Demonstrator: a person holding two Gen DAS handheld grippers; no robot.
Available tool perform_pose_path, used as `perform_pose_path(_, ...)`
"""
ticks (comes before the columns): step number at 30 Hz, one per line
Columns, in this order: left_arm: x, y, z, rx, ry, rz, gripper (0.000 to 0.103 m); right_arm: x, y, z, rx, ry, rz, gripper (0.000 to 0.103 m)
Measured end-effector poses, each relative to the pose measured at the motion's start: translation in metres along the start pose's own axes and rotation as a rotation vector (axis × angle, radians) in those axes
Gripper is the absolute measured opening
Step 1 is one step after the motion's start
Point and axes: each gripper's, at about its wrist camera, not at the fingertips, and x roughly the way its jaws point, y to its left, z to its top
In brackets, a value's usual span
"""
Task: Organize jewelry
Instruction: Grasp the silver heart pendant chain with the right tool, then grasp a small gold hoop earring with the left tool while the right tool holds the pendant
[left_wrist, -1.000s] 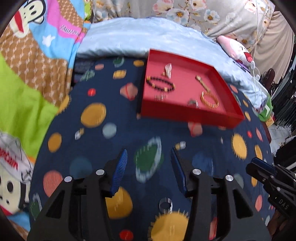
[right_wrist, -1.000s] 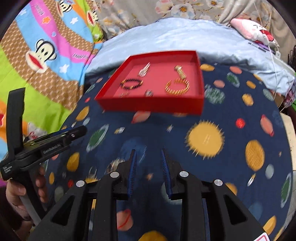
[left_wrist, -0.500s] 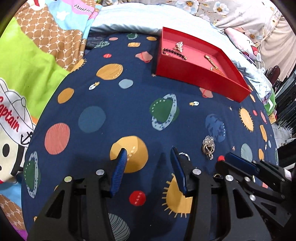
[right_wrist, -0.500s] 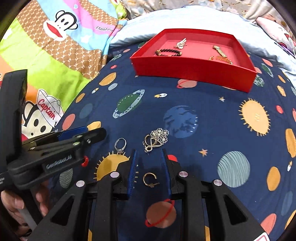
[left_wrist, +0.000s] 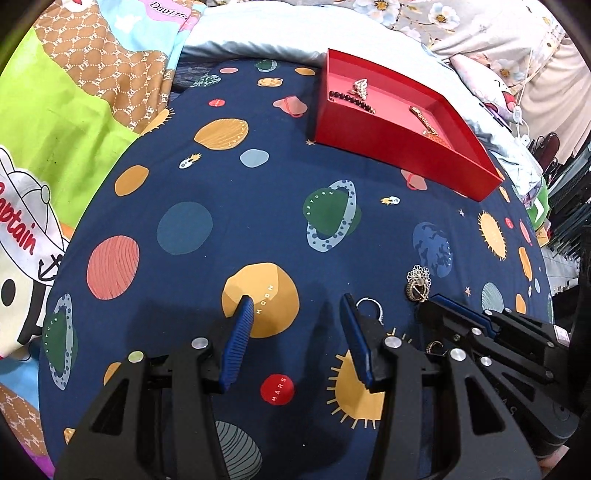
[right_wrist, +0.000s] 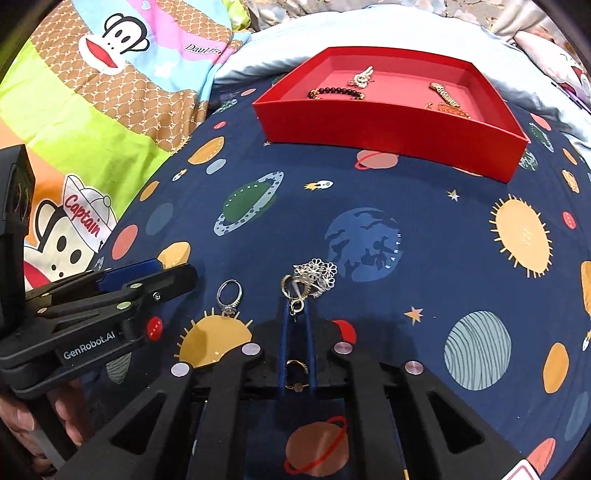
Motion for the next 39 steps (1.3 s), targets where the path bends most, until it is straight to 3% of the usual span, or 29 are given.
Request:
perform_pose_path(11, 0.0, -0.012, -0.002, 0.024, 0.008, -0.031, 0.047, -0.028, -0.012, 0.003, 0.037, -0.058, 0.019, 0.004)
perform_pose_path(23, 0.0, -0.025, -0.004, 0.047, 0.019, -0.059, 0.047, -0.023, -0.013, -0.006, 0.028, 0.004, 0.04, 0.004)
perform_pose_path(30, 0.001, -0.025, -0.005, 0.049, 0.024, -0.056, 0.047, -0.03, -0.023, 0.01, 0.104, -0.084, 0.097, 0.004)
perform_pose_path(34, 0.002, -0.026, -0.005, 0.049, 0.027, -0.057, 0.047, -0.023, -0.032, 0.008, 0.119, -0.046, 0.017, 0.004)
perform_pose_path(39, 0.005, -0.029, -0.004, 0.058, 0.035, -0.062, 0.047, -0.024, -0.037, 0.001, 0.128, -0.043, -0.005, 0.004)
